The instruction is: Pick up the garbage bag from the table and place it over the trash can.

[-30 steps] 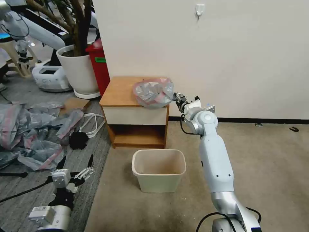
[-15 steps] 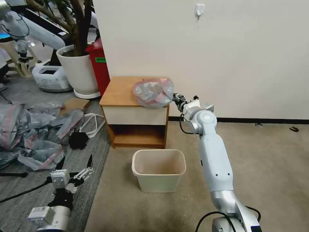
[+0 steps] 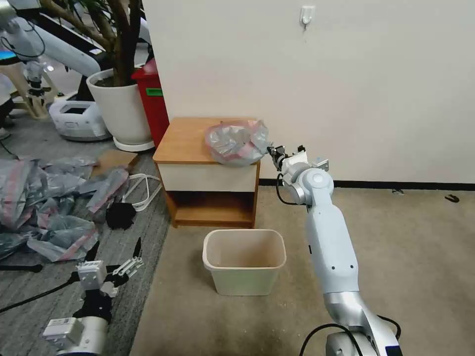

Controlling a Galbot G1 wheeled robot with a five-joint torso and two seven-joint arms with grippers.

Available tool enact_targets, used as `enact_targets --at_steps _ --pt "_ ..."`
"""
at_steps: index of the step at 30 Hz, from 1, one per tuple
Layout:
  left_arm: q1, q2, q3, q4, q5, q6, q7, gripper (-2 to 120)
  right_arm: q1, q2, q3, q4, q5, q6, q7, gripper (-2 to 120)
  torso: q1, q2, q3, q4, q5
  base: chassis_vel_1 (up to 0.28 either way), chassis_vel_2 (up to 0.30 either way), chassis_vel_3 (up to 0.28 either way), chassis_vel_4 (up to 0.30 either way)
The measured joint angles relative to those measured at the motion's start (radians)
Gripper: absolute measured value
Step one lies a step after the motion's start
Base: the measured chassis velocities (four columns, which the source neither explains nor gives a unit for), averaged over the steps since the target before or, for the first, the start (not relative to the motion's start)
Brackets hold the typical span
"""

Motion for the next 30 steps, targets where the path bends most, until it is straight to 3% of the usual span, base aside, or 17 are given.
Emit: enact_targets --at_steps 14,21,23,26,30 --pt "-0.013 -0.002 0.002 0.002 0.003 -0.001 0.0 100 -0.081 -0.041 -0.05 0.123 0.03 -0.001 0.037 0 0.0 0.0 0.0 0.0 0.0001 0.0 0.0 0.0 0.0" --pt "-0.036 -0.003 0.009 0.014 0.001 0.0 0.0 100 -0.242 -0.15 -0.108 0.363 0.064 -0.01 0.076 0 0.0 0.0 0.0 0.0 0.0 0.0 0.0 0.0 0.0" --pt "-0.039 -0.003 0.01 0.016 0.001 0.0 0.0 100 -0.258 -0.157 -0.112 0.379 0.066 -0.011 0.078 0 0.0 0.0 0.0 -0.0001 0.0003 0.0 0.0 0.0 0.0" --pt "-0.06 -0.004 0.021 0.03 0.001 0.0 0.0 100 -0.425 -0.215 -0.161 0.529 0.067 -0.023 0.085 0 0.0 0.0 0.0 -0.0002 0.0003 0.0 0.0 0.0 0.0" --pt "-0.076 -0.005 0.029 0.04 0.001 0.001 0.0 100 -0.538 -0.238 -0.207 0.634 0.044 -0.029 0.088 0 0.0 0.0 0.0 0.0 -0.0001 0.0 0.0 0.0 0.0"
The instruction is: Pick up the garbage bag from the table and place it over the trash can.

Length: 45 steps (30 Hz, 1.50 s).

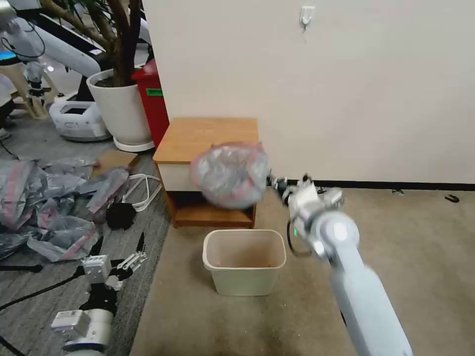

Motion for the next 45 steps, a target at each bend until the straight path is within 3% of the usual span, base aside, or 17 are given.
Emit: enact_targets --at_steps 5,16,31,40,45 --pt "-0.008 -0.002 0.003 0.003 0.0 0.001 0.0 100 -0.096 0.012 -0.067 0.043 -0.072 -0.004 0.0 0 0.0 0.0 0.0 0.0 0.0 0.0 0.0 0.0 0.0" --pt "-0.002 -0.005 -0.001 -0.003 0.004 -0.006 0.0 100 -0.142 0.06 -0.188 -0.06 -0.232 0.011 -0.017 0 0.0 0.0 0.0 0.0001 0.0001 0.0 0.0 0.0 0.0" --pt "0.008 0.02 -0.003 -0.016 0.002 -0.008 0.001 100 -0.119 -0.013 -0.19 -0.085 -0.276 0.02 -0.042 0 0.0 0.0 0.0 0.0 0.0002 0.0 0.0 0.0 0.0" --pt "0.01 0.021 0.002 -0.017 0.002 -0.008 0.003 100 -0.121 -0.052 -0.219 -0.096 -0.408 0.032 -0.096 0 0.0 0.0 0.0 0.0 0.0002 0.0 0.0 0.0 0.0" --pt "0.009 0.019 0.005 -0.017 0.003 -0.007 0.005 100 -0.129 -0.055 -0.235 -0.093 -0.473 0.035 -0.108 15 0.0 0.0 0.0 0.0 0.0002 0.0 0.0 0.0 0.0"
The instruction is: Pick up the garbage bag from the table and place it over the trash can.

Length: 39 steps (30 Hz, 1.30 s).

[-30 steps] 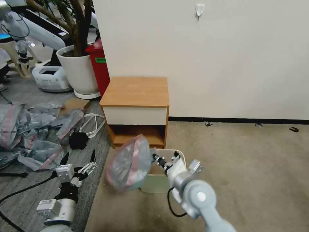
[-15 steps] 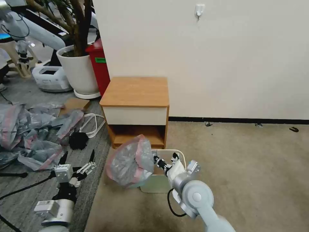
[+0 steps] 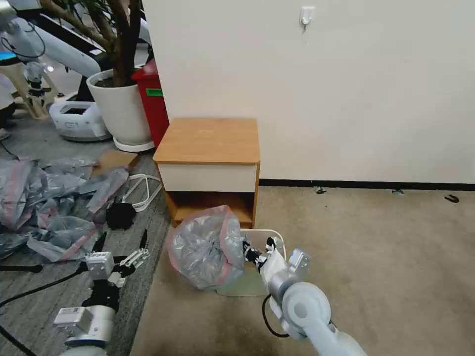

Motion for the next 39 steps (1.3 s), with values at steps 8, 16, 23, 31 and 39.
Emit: enact_targets --at_steps 8,16,23,31,39 --pt "0.001 0.001 0.004 0.003 0.001 0.0 0.002 100 -0.003 -0.038 0.008 0.013 -0.069 0.002 -0.015 46 0.0 0.0 0.0 0.0 0.0 0.0 0.0 0.0 0.0" --pt "-0.005 -0.001 0.014 0.01 0.004 0.0 0.006 100 -0.009 -0.084 0.044 0.048 -0.069 0.003 -0.015 77 0.0 0.0 0.0 0.0 0.0 0.0 0.0 0.0 0.0" --pt "-0.005 0.001 0.015 0.005 0.005 0.0 0.021 100 0.001 -0.108 0.077 0.075 -0.067 0.004 -0.017 97 0.0 0.0 0.0 0.0 -0.0002 0.0 0.0 0.0 0.0" --pt "0.023 0.015 0.002 -0.1 -0.063 0.01 0.088 100 0.004 -0.126 0.112 0.113 -0.065 0.016 -0.018 111 0.0 0.0 0.0 0.0 0.0 0.0 0.0 0.0 0.0" --pt "0.016 0.056 0.067 -0.209 -0.325 0.254 0.143 100 -0.004 -0.131 0.146 0.149 -0.063 0.028 -0.018 111 0.0 0.0 0.0 0.0 0.0 0.0 0.0 0.0 0.0"
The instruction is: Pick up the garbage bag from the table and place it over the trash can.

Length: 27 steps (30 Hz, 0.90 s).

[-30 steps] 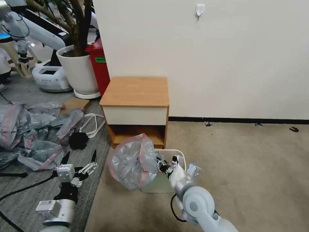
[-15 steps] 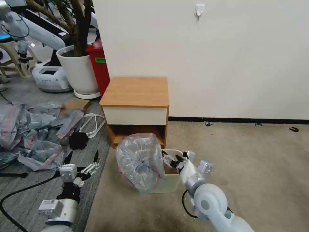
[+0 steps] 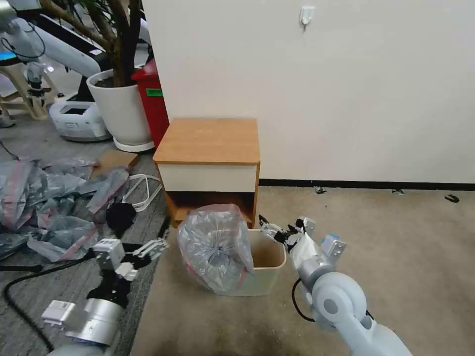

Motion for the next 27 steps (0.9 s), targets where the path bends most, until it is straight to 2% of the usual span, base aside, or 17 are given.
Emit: enact_targets --at_steps 1,5,6,9,10,14,15,19,20,24,27 --pt "0.0 0.0 0.0 0.0 0.0 0.0 0.0 100 0.0 0.0 0.0 0.0 0.0 0.0 0.0 111 0.0 0.0 0.0 0.0 0.0 0.0 0.0 0.0 0.0" --pt "-0.071 0.026 0.079 0.042 -0.065 0.111 -0.036 91 -0.012 -0.001 0.017 0.024 0.001 0.0 0.0 103 0.0 0.0 0.0 -0.0001 -0.0001 0.0 0.0 0.0 0.0" --pt "-0.071 0.026 0.079 0.042 -0.065 0.111 -0.036 91 -0.012 -0.001 0.017 0.024 0.001 0.0 0.0 103 0.0 0.0 0.0 -0.0001 -0.0001 0.0 0.0 0.0 0.0" --pt "-0.12 0.037 0.133 0.095 -0.063 0.143 -0.079 77 -0.032 0.005 0.022 0.032 -0.005 0.002 0.0 96 0.0 0.0 0.0 -0.0001 -0.0001 0.0 0.0 0.0 0.0" --pt "-0.12 0.037 0.133 0.095 -0.063 0.143 -0.079 77 -0.032 0.005 0.022 0.032 -0.005 0.002 0.0 96 0.0 0.0 0.0 -0.0001 -0.0001 0.0 0.0 0.0 0.0" --pt "-0.151 0.047 0.178 0.119 -0.047 0.204 -0.177 70 -0.053 0.015 0.026 0.034 -0.02 0.006 -0.001 95 0.0 0.0 0.0 -0.0001 -0.0001 0.0 0.0 0.0 0.0" --pt "-0.151 0.047 0.178 0.119 -0.047 0.204 -0.177 70 -0.053 0.015 0.026 0.034 -0.02 0.006 -0.001 95 0.0 0.0 0.0 -0.0001 -0.0001 0.0 0.0 0.0 0.0" --pt "-0.172 0.061 0.195 0.121 -0.014 0.274 -0.255 65 -0.066 0.024 0.032 0.035 -0.031 0.008 -0.003 95 0.0 0.0 0.0 0.0 -0.0001 0.0 0.0 0.0 0.0" --pt "-0.172 0.061 0.195 0.121 -0.014 0.274 -0.255 65 -0.066 0.024 0.032 0.035 -0.031 0.008 -0.003 95 0.0 0.0 0.0 0.0 -0.0001 0.0 0.0 0.0 0.0" --pt "-0.204 0.084 0.218 0.121 -0.01 0.344 -0.344 65 -0.079 0.035 0.034 0.038 -0.043 0.01 -0.004 94 0.0 0.0 0.0 0.0 -0.0001 0.0 0.0 0.0 0.0" --pt "-0.221 0.098 0.231 0.127 -0.012 0.37 -0.379 67 -0.089 0.041 0.036 0.039 -0.05 0.012 -0.007 93 0.0 0.0 0.0 0.0 -0.0001 0.0 0.0 0.0 0.0"
